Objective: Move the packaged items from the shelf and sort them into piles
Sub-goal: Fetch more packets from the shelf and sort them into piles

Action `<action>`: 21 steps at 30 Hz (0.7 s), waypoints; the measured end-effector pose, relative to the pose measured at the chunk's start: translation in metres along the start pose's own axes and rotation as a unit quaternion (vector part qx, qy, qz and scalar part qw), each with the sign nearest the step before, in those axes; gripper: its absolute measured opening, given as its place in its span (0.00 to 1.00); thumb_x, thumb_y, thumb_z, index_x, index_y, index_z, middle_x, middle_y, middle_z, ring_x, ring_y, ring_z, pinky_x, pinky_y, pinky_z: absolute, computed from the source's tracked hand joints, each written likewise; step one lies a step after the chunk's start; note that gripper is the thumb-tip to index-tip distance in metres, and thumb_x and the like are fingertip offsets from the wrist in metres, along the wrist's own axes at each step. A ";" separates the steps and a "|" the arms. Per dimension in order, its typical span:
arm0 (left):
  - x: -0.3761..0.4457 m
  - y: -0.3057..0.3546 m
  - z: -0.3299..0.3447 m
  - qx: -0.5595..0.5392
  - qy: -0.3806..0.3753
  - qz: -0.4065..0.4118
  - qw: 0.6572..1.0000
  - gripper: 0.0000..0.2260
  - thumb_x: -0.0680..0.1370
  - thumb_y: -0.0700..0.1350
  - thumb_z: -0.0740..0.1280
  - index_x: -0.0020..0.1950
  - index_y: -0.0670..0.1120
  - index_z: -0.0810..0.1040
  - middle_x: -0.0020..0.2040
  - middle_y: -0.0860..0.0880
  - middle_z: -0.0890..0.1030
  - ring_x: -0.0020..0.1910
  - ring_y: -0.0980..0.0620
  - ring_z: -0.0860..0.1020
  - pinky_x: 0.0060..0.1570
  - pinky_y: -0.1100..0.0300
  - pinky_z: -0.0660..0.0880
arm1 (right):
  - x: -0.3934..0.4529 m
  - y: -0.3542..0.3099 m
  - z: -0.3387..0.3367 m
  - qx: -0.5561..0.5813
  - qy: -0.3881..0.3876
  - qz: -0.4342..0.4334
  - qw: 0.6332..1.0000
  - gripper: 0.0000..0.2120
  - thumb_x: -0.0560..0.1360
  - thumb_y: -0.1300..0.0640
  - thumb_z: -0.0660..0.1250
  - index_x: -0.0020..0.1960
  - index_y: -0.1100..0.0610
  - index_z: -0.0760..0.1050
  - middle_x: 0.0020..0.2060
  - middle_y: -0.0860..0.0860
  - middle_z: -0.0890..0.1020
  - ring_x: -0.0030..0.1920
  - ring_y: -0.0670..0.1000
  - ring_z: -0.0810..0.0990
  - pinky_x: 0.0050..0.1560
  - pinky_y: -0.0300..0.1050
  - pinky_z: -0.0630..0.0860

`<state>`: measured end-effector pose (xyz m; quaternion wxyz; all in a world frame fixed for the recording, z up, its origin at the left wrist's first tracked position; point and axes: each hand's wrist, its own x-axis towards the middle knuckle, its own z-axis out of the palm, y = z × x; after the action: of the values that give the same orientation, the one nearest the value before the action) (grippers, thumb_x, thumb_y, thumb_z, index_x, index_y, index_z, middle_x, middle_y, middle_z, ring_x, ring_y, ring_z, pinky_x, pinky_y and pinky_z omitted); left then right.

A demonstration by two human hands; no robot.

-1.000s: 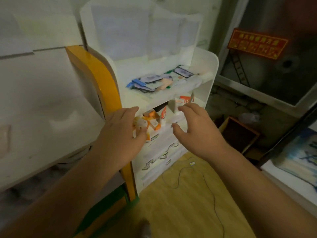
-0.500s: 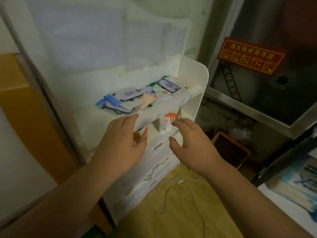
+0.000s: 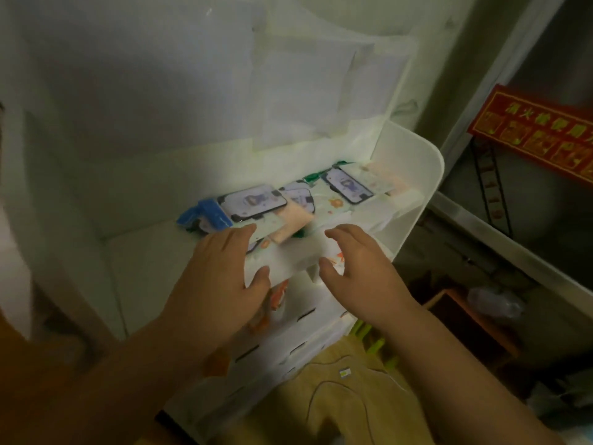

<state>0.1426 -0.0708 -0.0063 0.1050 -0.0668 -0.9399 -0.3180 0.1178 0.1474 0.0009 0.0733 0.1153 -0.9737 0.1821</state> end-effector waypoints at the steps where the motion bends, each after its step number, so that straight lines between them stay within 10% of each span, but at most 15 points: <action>1: 0.005 -0.004 0.004 -0.004 0.003 -0.009 1.000 0.29 0.77 0.52 0.67 0.76 0.51 0.62 0.70 0.50 0.70 0.69 0.51 0.64 0.66 0.54 0.67 | 0.012 0.004 0.004 0.003 -0.008 -0.008 1.000 0.24 0.78 0.46 0.62 0.72 0.52 0.68 0.69 0.48 0.70 0.68 0.49 0.69 0.67 0.44 0.68; 11: 0.084 -0.007 0.039 0.076 0.052 -0.094 0.991 0.31 0.76 0.61 0.66 0.74 0.50 0.65 0.68 0.49 0.71 0.66 0.49 0.66 0.61 0.59 0.62 | 0.135 0.056 0.022 0.049 -0.055 -0.097 0.993 0.23 0.77 0.49 0.65 0.70 0.55 0.70 0.65 0.51 0.74 0.64 0.51 0.72 0.62 0.44 0.71; 18: 0.156 -0.029 0.064 0.151 0.007 -0.237 0.960 0.48 0.65 0.78 0.57 0.78 0.52 0.56 0.75 0.47 0.66 0.72 0.45 0.64 0.71 0.49 0.61 | 0.192 0.089 0.026 0.074 -0.073 -0.140 0.985 0.20 0.78 0.52 0.66 0.69 0.54 0.71 0.65 0.50 0.75 0.62 0.46 0.71 0.51 0.19 0.56; 21: 0.175 -0.043 0.064 0.208 -0.005 -0.266 0.941 0.48 0.65 0.77 0.61 0.77 0.52 0.57 0.75 0.46 0.65 0.73 0.44 0.64 0.71 0.48 0.61 | 0.206 0.096 0.027 0.078 -0.104 -0.161 0.978 0.21 0.79 0.52 0.65 0.70 0.53 0.69 0.66 0.50 0.73 0.63 0.47 0.71 0.57 0.29 0.60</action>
<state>-0.0453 -0.0555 -0.0393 0.0230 0.2077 -0.9690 -0.1314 -0.1078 0.1838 -0.0184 -0.0088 0.2947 -0.9273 0.2307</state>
